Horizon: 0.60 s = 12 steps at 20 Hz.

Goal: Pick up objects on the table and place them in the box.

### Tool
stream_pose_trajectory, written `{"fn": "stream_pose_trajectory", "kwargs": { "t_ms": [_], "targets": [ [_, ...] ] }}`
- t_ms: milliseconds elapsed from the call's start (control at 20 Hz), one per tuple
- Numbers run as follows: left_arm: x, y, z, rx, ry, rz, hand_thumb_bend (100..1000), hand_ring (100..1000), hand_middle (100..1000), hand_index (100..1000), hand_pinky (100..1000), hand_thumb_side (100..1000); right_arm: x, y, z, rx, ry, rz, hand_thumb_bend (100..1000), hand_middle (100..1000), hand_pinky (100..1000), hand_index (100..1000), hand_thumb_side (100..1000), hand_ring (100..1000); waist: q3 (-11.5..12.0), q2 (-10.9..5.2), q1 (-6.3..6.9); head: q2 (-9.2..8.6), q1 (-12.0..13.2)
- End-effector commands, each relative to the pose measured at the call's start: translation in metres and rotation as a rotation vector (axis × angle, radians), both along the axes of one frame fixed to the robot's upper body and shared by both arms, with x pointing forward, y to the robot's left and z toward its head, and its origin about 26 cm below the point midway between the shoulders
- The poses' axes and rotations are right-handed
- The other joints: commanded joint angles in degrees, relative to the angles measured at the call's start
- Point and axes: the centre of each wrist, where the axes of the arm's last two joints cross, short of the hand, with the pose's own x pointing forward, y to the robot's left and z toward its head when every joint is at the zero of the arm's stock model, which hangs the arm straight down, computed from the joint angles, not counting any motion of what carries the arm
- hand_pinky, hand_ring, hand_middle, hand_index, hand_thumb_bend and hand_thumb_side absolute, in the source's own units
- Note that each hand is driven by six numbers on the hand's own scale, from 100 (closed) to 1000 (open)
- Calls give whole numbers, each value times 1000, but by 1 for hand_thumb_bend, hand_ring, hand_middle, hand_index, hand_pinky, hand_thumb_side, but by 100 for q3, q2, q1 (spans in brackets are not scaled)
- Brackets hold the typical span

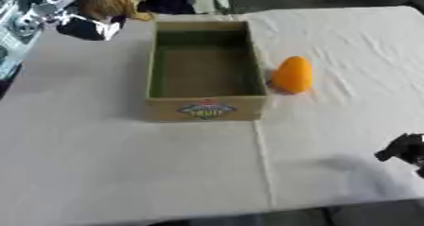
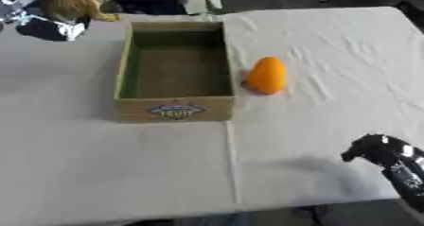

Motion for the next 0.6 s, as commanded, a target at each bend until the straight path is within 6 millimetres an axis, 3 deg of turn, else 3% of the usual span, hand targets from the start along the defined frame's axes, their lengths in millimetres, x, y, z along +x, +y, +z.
{"fn": "stream_pose_trajectory", "kwargs": {
  "t_ms": [50, 350, 600],
  "targets": [
    [6, -6, 7, 12, -22, -12, 100, 351, 297, 525, 580, 267, 5, -2, 18, -29, -66, 50, 100, 589, 711, 727, 652, 614, -102, -89, 24, -63, 98],
    [23, -10, -22, 15, 24, 3, 100, 384, 334, 556, 593, 273, 13, 7, 32, -34, -97, 118, 100, 585, 712, 727, 644, 614, -503, -32, 144, -123, 228],
    [31, -17, -40, 36, 64, -22, 100, 412, 365, 578, 605, 281, 16, 10, 36, -41, -103, 138, 100, 582, 712, 726, 649, 614, -667, 30, 226, -137, 244]
  ]
}}
